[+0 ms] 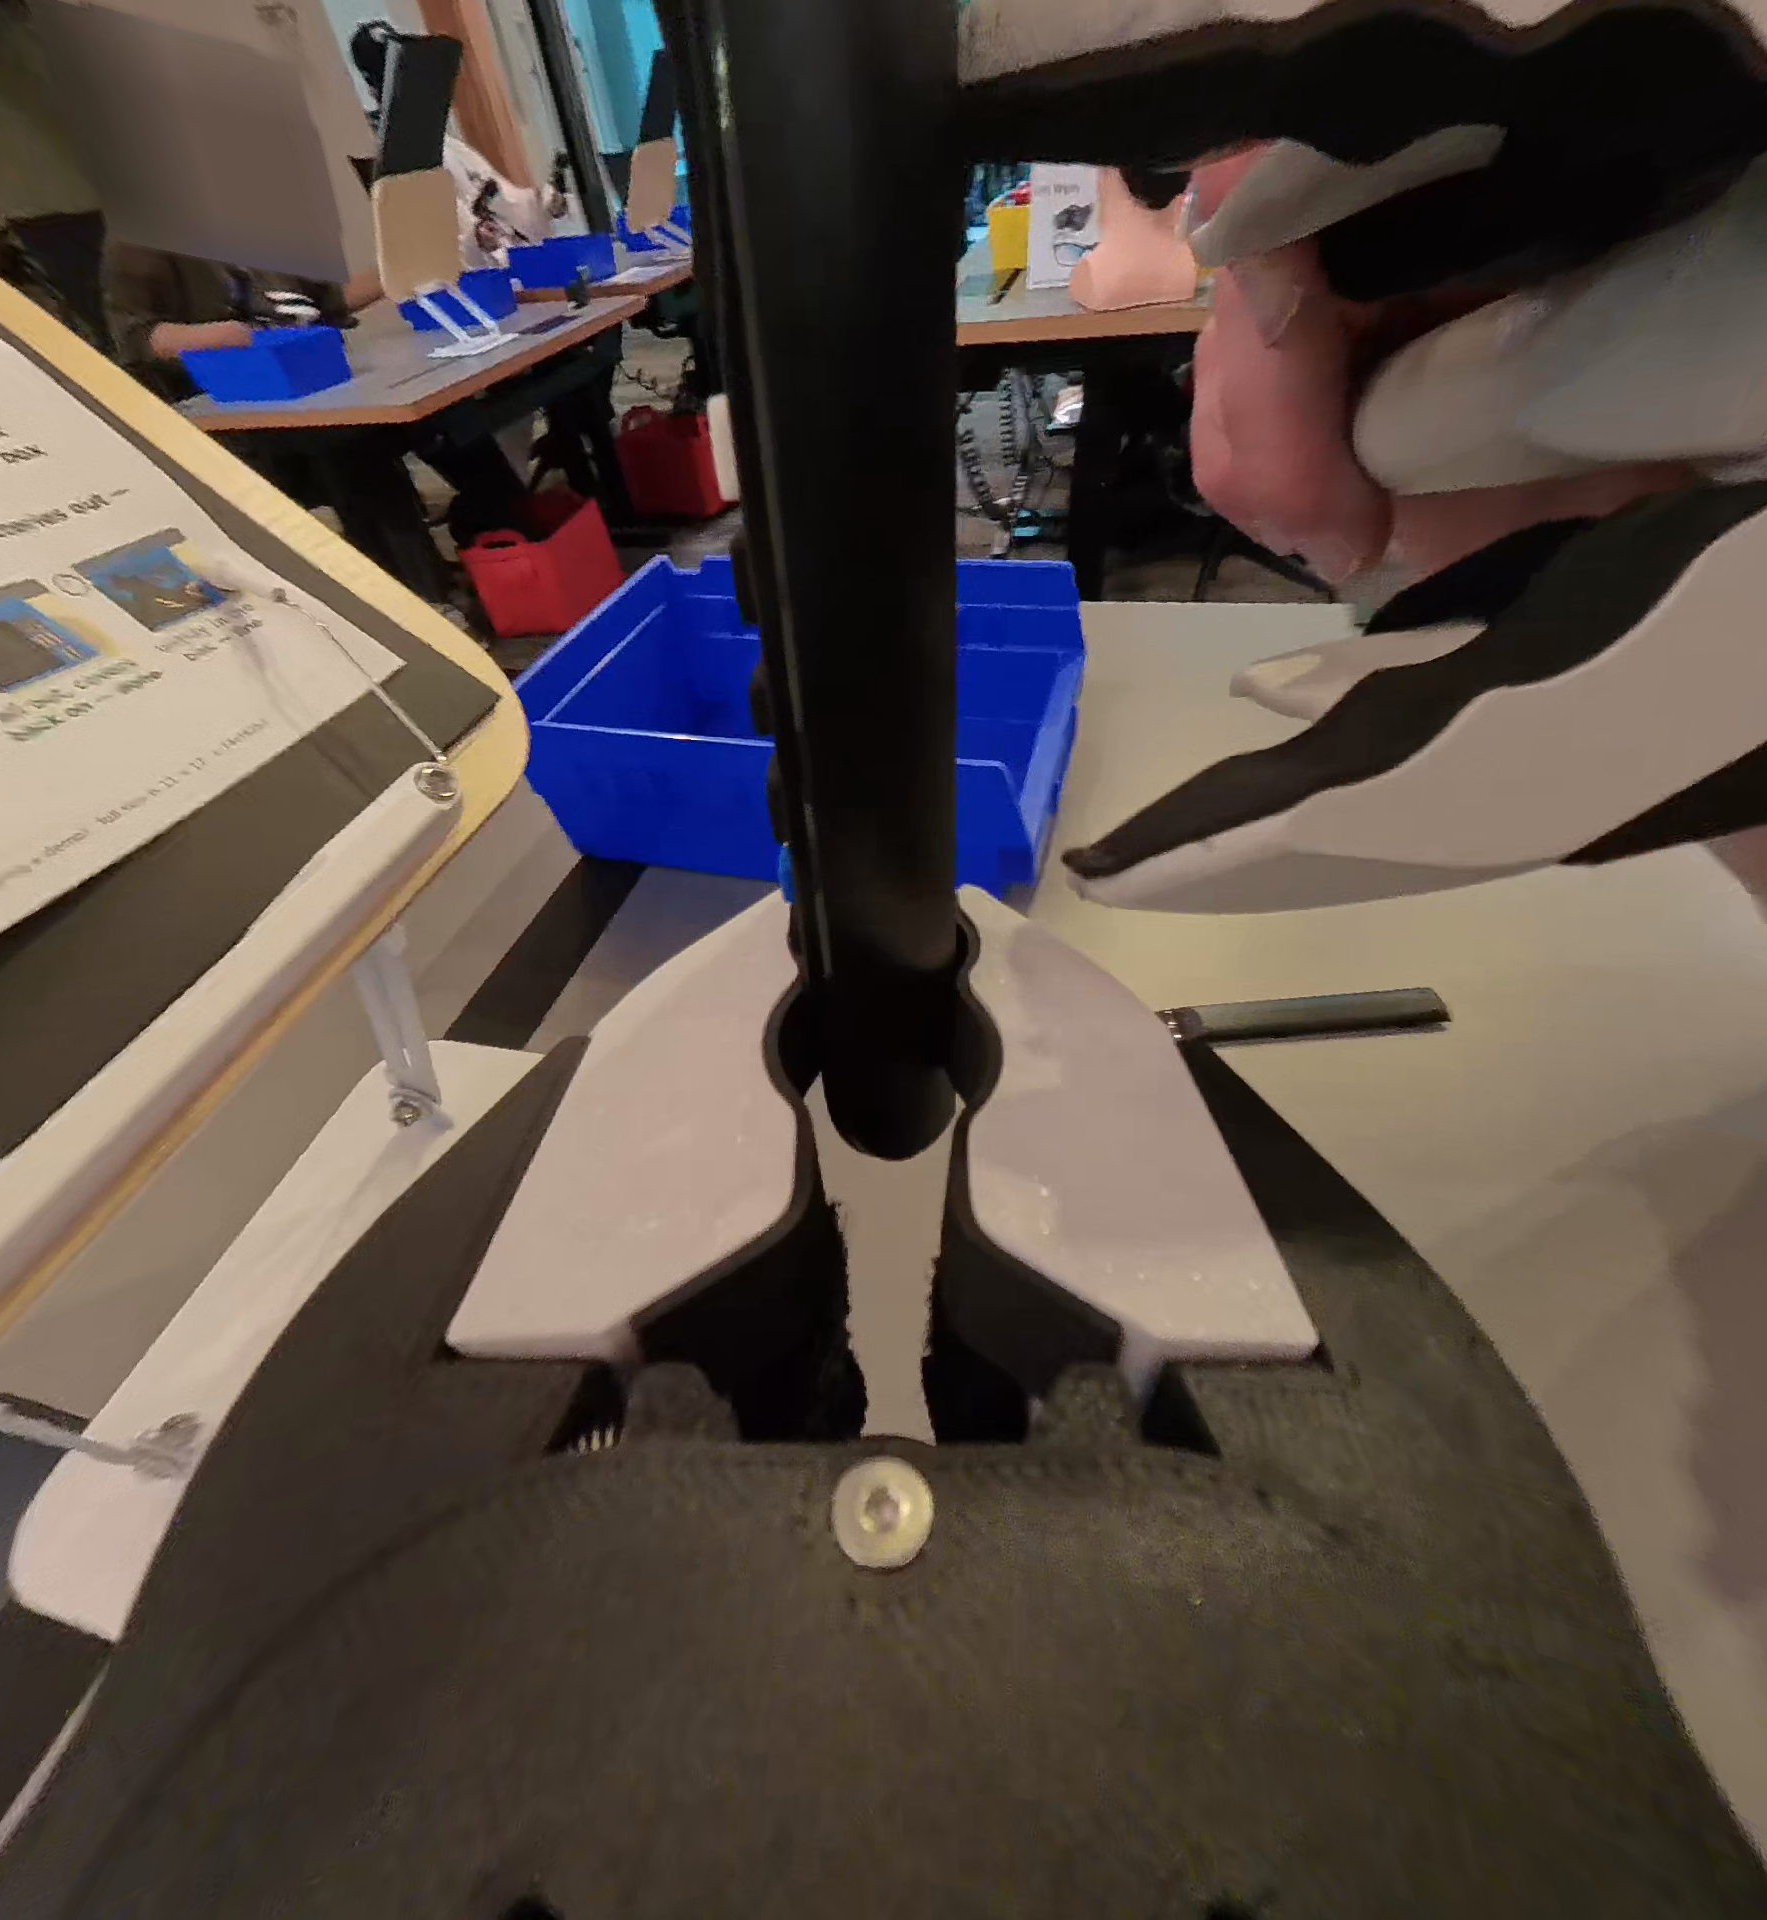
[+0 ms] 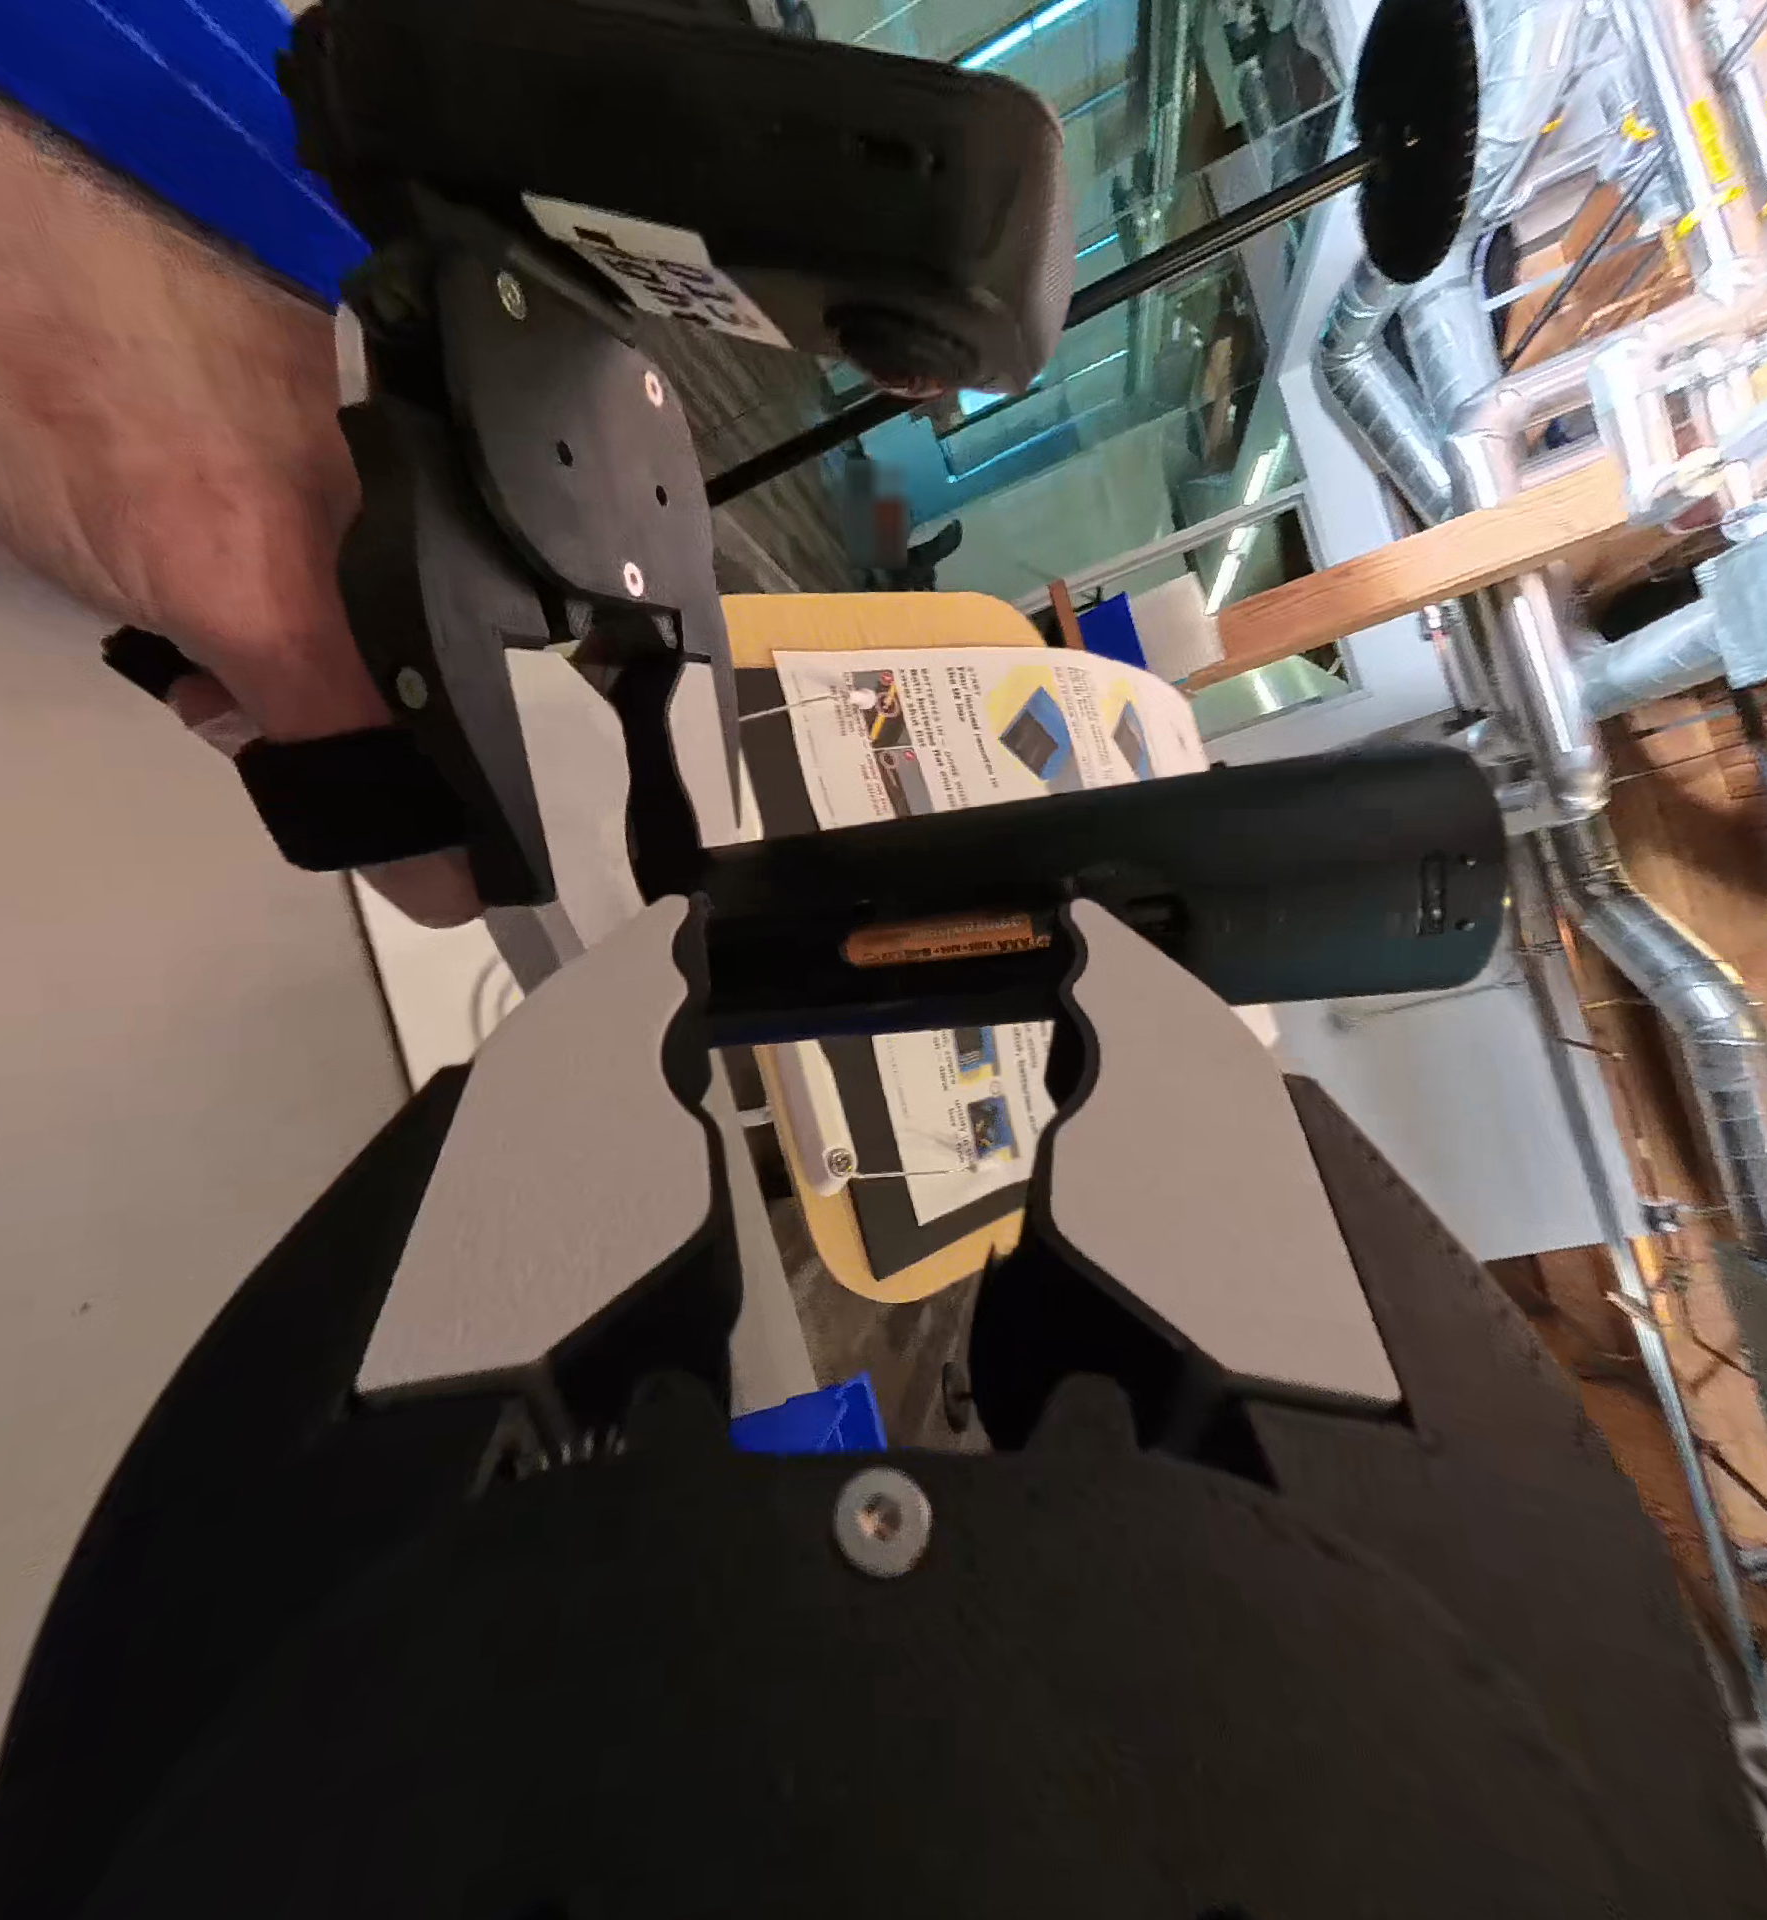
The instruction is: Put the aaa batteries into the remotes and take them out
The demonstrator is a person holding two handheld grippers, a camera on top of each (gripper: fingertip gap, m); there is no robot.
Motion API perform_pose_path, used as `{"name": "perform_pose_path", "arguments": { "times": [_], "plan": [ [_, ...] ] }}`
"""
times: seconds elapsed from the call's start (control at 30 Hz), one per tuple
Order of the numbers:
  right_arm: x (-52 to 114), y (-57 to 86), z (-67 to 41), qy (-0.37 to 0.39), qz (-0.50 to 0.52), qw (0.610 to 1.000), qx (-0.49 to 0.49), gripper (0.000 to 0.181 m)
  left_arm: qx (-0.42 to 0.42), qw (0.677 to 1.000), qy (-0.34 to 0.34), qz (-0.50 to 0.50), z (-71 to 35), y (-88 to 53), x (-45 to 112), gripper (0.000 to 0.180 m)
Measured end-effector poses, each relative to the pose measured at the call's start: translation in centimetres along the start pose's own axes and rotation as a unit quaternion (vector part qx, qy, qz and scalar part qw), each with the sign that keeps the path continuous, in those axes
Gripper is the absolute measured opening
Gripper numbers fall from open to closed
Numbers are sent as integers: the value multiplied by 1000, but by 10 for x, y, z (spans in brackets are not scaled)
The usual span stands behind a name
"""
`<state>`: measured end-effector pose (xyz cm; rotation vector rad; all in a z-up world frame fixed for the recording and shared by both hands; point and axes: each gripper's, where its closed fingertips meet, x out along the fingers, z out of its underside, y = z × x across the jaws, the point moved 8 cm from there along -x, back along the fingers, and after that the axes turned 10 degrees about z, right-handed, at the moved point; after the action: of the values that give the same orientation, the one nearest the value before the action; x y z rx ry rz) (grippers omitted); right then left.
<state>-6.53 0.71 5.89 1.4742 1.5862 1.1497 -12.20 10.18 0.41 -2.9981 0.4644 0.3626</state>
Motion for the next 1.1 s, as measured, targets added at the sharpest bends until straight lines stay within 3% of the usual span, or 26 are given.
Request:
{"name": "perform_pose_path", "arguments": {
  "times": [0.13, 0.4, 0.43, 0.47, 0.5, 0.53, 0.6, 0.63, 0.67, 0.8, 0.9, 0.97, 1.1],
  "plan": [
    [4, -3, 4, 1, 21, 1000, 3, 65, 22, 999, -13, -22, -2, 0, 1, 21],
    [10, 4, 12, -11, -13, 1000, 25, 55, 77, 991, -45, -95, -2, 0, 5, 24],
    [11, -4, 14, -25, -71, 997, 13, 18, 87, 989, -36, -116, -5, -1, 1, 20],
    [11, -10, 12, 8, -74, 997, 28, 4, 95, 988, -16, -118, -12, -1, -4, 18],
    [13, -18, 13, -14, -86, 996, 23, 0, 122, 984, -34, -123, -17, 2, -6, 20],
    [9, -19, 9, 7, -82, 997, 6, 0, 144, 976, -72, -145, -19, 4, -4, 21],
    [5, -10, 7, 1, -97, 993, 62, 7, 90, 988, -53, -115, -20, 2, -1, 20],
    [4, -3, 9, 0, -55, 995, 78, 44, 68, 990, -54, -116, -18, -6, -3, 20],
    [-1, 3, 11, 11, -40, 995, 89, 41, 66, 989, -52, -124, -17, -12, -6, 20],
    [-9, 19, 17, 19, -2, 992, 126, 58, 62, 993, -28, -91, -18, -12, -8, 21],
    [-13, 17, 5, 30, 31, 999, 26, 43, 68, 994, -33, -82, -16, -7, -3, 20],
    [-9, 12, 2, 15, 34, 999, -1, 51, 70, 994, -33, -77, -18, -4, -2, 20],
    [-5, 11, 4, 4, 65, 998, -17, 48, 67, 995, -30, -69, -19, -1, 0, 21]
  ]
}}
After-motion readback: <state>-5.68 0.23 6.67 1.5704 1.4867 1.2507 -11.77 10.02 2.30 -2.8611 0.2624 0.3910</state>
